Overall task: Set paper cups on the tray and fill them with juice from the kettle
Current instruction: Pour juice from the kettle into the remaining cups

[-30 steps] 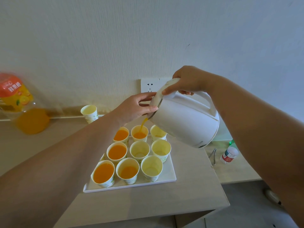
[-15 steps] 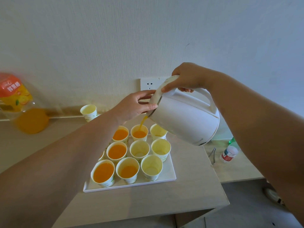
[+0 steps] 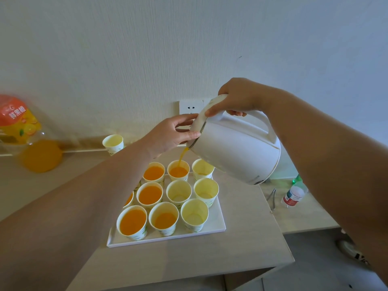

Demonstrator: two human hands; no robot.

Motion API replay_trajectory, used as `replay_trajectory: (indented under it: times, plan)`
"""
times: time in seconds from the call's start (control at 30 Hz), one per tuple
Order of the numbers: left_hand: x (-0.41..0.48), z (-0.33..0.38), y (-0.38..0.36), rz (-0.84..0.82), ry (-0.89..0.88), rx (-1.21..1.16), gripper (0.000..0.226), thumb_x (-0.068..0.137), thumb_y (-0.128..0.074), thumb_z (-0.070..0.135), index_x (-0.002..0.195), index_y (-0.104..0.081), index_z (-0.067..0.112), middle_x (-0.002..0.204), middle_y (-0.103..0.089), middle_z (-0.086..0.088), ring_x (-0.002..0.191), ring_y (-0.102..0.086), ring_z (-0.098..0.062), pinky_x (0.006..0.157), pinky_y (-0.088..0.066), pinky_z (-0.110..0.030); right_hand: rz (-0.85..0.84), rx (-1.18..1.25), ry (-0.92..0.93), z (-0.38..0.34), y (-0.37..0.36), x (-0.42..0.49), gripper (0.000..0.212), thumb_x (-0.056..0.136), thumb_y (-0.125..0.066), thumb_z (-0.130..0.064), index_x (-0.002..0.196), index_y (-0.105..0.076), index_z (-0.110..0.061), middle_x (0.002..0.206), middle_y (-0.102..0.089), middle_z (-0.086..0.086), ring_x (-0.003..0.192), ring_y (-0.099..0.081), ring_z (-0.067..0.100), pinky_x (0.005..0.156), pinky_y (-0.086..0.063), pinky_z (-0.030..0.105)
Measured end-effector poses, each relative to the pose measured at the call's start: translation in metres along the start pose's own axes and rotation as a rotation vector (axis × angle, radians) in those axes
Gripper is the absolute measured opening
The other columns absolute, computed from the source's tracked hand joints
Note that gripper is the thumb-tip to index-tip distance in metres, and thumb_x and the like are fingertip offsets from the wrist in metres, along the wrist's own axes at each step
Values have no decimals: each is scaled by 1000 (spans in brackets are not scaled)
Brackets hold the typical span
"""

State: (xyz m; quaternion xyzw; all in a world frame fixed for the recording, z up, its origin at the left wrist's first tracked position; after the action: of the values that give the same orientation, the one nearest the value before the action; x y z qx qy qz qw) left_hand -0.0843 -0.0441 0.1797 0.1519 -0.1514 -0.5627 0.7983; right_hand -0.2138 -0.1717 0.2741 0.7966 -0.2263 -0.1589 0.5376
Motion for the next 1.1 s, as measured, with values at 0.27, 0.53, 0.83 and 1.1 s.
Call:
replay_trajectory:
  times: [0.27,0.53,0.83,1.1]
  plan:
    - [0,1,-1,7,-5,14,52,85,-70,25,133,-53,32,128,-59,10,116,-57,-10,101,-49,-37,2,-16,3,0,0,-1,39,77,-72,-48,68,-55,-14,52,-54,0,44,-49,12,52,-40,23]
    - [1,1,-2,-2,1,0,52,85,-70,25,134,-53,31,129,-60,9,117,-57,-11,101,-49,-39,3,-18,1,0,2,-2,39,76,-72,-49,69,-56,-14,53,-55,1,45,-49,12,53,-40,23]
    - [1,0,-1,-5,4,-8,52,85,-70,24,134,-52,31,131,-59,8,118,-57,-13,101,-48,-40,-1,-25,4,-2,1,-1,38,77,-71,-48,68,-56,-15,55,-56,1,45,-49,13,51,-40,22]
    - [1,-2,0,0,11,-21,52,84,-71,27,132,-54,34,130,-59,10,118,-57,-11,101,-48,-40,-8,-27,-3,-3,2,2,39,75,-72,-48,69,-57,-14,55,-57,2,45,-50,13,52,-42,24]
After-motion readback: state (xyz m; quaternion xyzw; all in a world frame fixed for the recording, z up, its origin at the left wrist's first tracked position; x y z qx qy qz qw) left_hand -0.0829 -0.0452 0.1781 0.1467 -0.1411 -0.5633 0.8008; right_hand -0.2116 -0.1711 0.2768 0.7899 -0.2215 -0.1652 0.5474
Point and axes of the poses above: each hand's wrist, its own x-axis towards the middle knuckle, its own y-axis out of the back of the hand, z = x × y, the point moved 3 cm from there along x, towards the middle knuckle
